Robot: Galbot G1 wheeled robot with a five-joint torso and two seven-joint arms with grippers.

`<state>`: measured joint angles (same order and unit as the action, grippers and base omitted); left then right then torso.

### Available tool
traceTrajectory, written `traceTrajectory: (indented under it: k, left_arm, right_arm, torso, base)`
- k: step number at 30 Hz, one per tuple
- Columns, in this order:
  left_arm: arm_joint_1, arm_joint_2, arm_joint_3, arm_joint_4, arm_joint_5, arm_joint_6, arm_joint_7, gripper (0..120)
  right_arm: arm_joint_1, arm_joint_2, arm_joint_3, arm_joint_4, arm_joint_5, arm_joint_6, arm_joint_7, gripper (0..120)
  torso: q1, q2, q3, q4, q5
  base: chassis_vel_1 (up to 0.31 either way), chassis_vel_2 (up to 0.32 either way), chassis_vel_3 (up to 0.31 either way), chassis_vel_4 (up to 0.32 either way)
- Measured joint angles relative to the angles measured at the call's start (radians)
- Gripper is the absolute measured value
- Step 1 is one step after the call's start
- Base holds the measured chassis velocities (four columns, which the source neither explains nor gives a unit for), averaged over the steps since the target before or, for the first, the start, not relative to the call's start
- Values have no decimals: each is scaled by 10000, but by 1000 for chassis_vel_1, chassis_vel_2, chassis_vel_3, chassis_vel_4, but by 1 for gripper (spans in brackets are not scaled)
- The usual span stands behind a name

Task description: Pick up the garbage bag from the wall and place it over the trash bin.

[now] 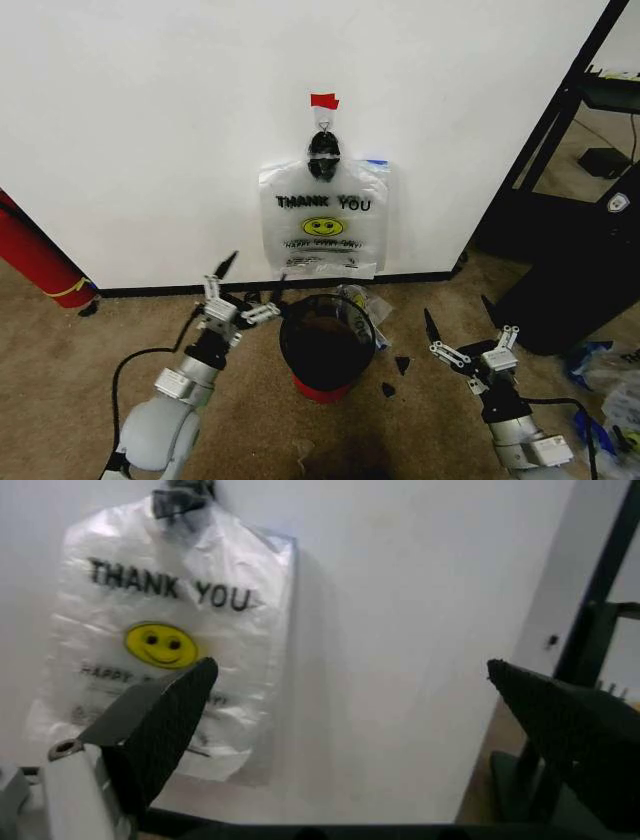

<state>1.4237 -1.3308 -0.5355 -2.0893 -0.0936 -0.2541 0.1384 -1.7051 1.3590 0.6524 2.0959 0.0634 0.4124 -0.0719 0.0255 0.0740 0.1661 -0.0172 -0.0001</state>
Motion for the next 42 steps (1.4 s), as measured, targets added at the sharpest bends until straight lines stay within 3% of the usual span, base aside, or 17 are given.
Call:
traceTrajectory:
  k: [6,17,19,29,36,42]
  left_arm:
    - [173,-71,-427,-55,131,164,37,100]
    - [271,-135,-310,-62,-222,-100,232,100]
    - [332,-171,-370,-50,-277,-191,231,100]
    - [296,-307,-357,-53,-297,-263,340,100]
    - [452,-462,-278,-182,-172,-362,491,100]
    - [826,-668,-234,-413,288,-422,671,100]
  right_arm:
    - [28,196,16,-94,-109,295,99,100]
    - [145,463,-227,-235,-185,758,-227,100]
    - [65,525,-158,-212,175,535,-825,100]
    - [54,300,-429,149,951,-604,-1231,100]
    - [1499,-693,-1320,-221,3960,-2321,-1110,100]
    - [4063,-1306,-2783,-1913,7594,-3496,-1816,100]
  torso:
    - [0,0,0,-1,0]
    - [0,0,0,0,1]
    - [0,0,0,1,0]
    - [0,0,0,0,0]
    - [0,0,0,3,1]
    - [0,0,0,1,2]
  base:
    - [0,0,0,0]
    - [0,0,0,0]
    - [0,0,0,0]
    - [0,0,0,0]
    - [0,0,0,0]
    - [0,0,0,0]
